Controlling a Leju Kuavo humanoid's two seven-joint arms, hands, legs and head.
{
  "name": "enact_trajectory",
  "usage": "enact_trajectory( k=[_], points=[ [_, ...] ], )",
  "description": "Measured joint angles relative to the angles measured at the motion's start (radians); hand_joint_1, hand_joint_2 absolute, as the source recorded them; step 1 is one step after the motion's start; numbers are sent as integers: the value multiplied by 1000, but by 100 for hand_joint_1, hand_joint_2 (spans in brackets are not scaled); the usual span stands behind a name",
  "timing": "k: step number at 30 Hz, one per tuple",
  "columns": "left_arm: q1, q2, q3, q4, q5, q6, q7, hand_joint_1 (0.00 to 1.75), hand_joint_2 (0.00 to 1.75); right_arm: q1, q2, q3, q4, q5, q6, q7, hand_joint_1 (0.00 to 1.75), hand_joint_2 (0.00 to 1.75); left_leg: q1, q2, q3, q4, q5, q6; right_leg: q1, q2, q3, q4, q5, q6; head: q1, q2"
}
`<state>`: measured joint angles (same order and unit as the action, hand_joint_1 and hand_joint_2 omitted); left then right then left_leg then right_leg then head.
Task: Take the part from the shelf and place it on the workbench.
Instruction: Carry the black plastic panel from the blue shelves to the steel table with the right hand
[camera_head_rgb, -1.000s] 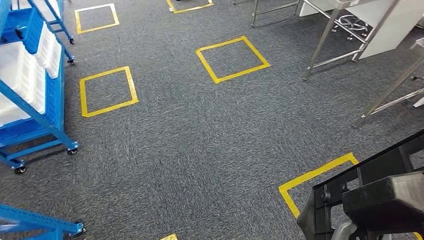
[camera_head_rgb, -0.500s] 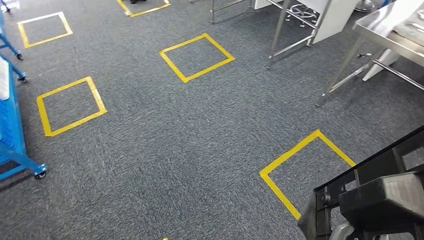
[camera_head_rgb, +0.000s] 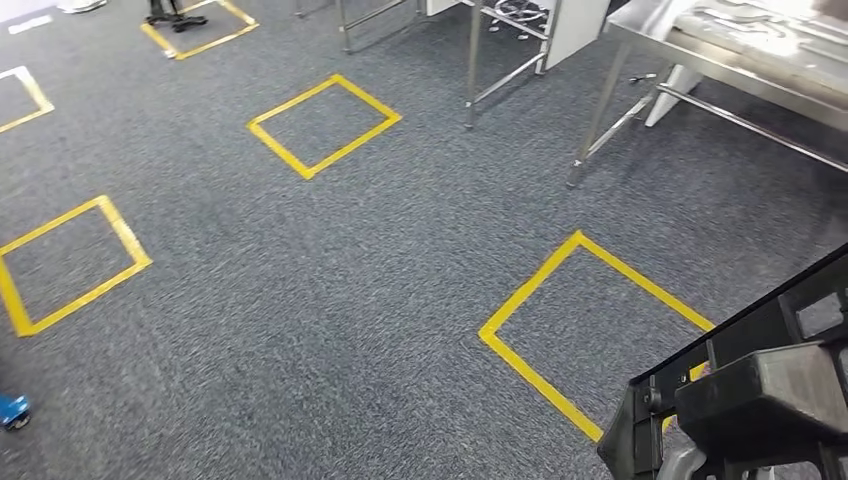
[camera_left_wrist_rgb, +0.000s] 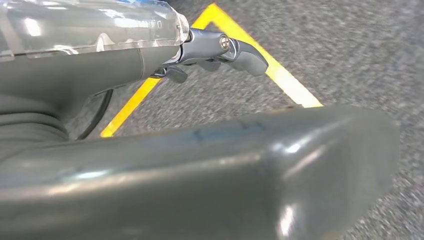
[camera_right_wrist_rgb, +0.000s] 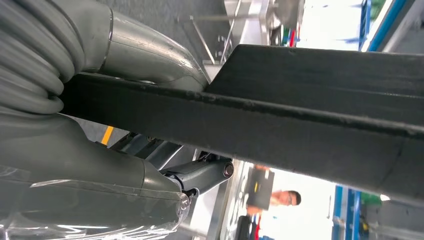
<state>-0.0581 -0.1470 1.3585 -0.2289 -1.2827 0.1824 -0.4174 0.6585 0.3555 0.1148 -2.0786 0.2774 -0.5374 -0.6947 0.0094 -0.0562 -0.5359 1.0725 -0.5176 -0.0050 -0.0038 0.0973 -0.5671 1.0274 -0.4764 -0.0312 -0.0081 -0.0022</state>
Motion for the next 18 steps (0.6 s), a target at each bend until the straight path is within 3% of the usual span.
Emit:
enact_trajectory(
  k=[2, 4, 6, 8, 10, 11, 12, 15, 17, 18],
  points=[
    [0, 2, 0, 0, -4, 1, 1, 0, 0, -1, 0, 0, 1, 1, 0, 0, 175, 175, -3, -36, 27, -65, 14, 9, -4, 23, -7, 2, 4, 10, 0, 0],
    [0, 1, 0, 0, -7, 1, 1, 0, 0, 0, 0, 0, 3, 3, 1, 0, 175, 175, -3, -16, 32, -79, 16, 12, -8, 45, -15, 2, 10, 24, 0, 0],
    [-2, 0, 0, 0, -3, -1, 2, 0, 0, 2, 0, 0, 4, 7, 0, 0, 175, 175, 1, 13, 37, -95, 28, 20, -4, 10, -30, 26, -8, 34, 3, 0],
    [-2, -1, 1, 0, 4, -3, 3, 0, 0, 1, 0, 0, 5, 11, 0, 0, 175, 175, 2, 46, 38, -104, 34, 26, -2, -59, -76, 123, -68, 40, 8, 0],
    [2, -1, 2, 0, 7, -6, 4, 0, 0, -1, 0, 0, 7, 12, 0, 0, 175, 175, -1, 80, 36, -103, 33, 28, -7, -86, -130, 239, -118, 47, 10, 0],
    [3, -1, 2, 0, 8, -7, 4, 0, 0, -1, 0, 0, 9, 12, 0, 0, 175, 175, -1, 96, 36, -102, 32, 27, -11, -90, -139, 261, -119, 51, 10, 0],
    [2, -1, 2, 0, 8, -8, 4, 0, 0, 0, 0, 0, 10, 12, 0, 0, 175, 175, 0, 111, 36, -100, 29, 25, -14, -95, -128, 246, -100, 54, 10, 0],
    [-1, -1, 2, 0, 8, -10, 4, 0, 0, -1, 0, 0, 11, 12, 0, 0, 175, 175, 0, 148, 38, -86, 14, 11, -18, -137, -30, 69, -20, 59, 11, 0],
    [-3, -1, 2, 0, 8, -10, 4, 0, 0, -1, 0, 0, 12, 12, 0, 0, 175, 175, -4, 167, 40, -76, 3, -1, -13, -155, -1, 13, -13, 48, 8, 0],
    [-4, -1, 2, 0, 7, -10, 5, 0, 0, 0, 0, 0, 13, 12, 0, 0, 175, 175, -6, 175, 42, -74, 0, -6, -9, -150, -3, 12, -16, 40, 6, 0]
  ],
)
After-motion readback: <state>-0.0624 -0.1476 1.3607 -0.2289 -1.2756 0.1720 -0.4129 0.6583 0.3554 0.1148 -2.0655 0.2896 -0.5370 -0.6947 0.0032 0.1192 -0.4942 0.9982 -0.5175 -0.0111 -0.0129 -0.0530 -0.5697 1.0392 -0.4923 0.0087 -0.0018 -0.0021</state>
